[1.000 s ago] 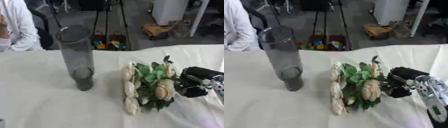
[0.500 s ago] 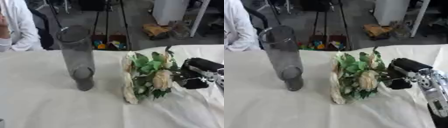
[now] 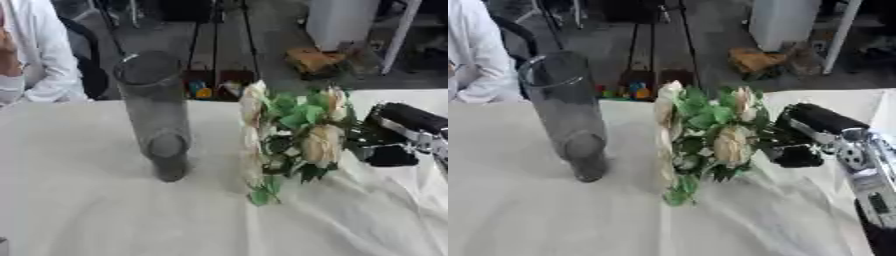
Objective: Arrange flowers into the vase.
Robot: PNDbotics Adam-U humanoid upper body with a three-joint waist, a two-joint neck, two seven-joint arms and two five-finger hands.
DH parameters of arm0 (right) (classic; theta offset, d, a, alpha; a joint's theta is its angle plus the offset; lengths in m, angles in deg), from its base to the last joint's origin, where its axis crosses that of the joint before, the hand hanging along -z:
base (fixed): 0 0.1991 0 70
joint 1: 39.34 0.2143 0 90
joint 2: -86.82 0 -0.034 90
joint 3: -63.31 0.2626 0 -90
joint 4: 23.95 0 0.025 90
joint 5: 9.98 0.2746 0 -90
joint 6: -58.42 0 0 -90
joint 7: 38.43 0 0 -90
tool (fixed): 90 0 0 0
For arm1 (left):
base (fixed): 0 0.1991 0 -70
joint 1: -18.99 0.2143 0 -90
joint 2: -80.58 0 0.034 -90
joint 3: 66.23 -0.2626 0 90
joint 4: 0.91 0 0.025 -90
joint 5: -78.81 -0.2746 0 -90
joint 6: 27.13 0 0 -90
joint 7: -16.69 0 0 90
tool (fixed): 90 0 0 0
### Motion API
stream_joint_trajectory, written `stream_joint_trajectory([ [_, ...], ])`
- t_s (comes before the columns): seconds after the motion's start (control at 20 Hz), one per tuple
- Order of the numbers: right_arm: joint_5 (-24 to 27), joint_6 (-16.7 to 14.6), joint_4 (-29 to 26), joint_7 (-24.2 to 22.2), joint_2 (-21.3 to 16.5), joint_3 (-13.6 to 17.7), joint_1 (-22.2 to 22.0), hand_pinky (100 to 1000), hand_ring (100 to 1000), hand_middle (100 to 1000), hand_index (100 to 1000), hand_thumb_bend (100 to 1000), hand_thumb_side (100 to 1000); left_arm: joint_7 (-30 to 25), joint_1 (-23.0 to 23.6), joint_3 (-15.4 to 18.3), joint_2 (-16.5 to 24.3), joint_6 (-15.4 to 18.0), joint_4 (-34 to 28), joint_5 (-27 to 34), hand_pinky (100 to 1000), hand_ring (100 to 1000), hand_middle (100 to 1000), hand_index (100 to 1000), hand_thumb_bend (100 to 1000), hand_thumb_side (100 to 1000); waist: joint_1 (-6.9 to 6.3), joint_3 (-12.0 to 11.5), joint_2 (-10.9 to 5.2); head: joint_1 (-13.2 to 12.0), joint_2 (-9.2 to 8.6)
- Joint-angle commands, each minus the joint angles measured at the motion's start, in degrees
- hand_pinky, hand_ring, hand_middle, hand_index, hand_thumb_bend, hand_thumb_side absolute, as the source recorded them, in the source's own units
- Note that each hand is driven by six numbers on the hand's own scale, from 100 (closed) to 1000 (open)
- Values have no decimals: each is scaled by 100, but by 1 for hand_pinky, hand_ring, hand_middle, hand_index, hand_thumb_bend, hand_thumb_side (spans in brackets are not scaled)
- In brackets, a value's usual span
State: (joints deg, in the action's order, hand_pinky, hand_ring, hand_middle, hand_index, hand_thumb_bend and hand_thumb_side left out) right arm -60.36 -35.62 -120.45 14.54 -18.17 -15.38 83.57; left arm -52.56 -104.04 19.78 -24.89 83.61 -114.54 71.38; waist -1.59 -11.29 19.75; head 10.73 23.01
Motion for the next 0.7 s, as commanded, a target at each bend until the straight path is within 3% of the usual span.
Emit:
stream_joint_trajectory([
  [0.05, 266, 149, -212, 102, -89, 54, 180, 110, 114, 100, 215, 100, 448, -25, -93, -1, 48, 3, -96, 16, 783, 854, 890, 958, 100, 1000, 2, -6, -153, 14, -50],
  [0.7, 1027, 541, -504, 165, 194, -194, 935, 103, 105, 100, 204, 100, 461, -36, -66, -17, 33, -9, -96, 24, 783, 855, 890, 958, 100, 1000, -14, -6, -171, 43, -21],
])
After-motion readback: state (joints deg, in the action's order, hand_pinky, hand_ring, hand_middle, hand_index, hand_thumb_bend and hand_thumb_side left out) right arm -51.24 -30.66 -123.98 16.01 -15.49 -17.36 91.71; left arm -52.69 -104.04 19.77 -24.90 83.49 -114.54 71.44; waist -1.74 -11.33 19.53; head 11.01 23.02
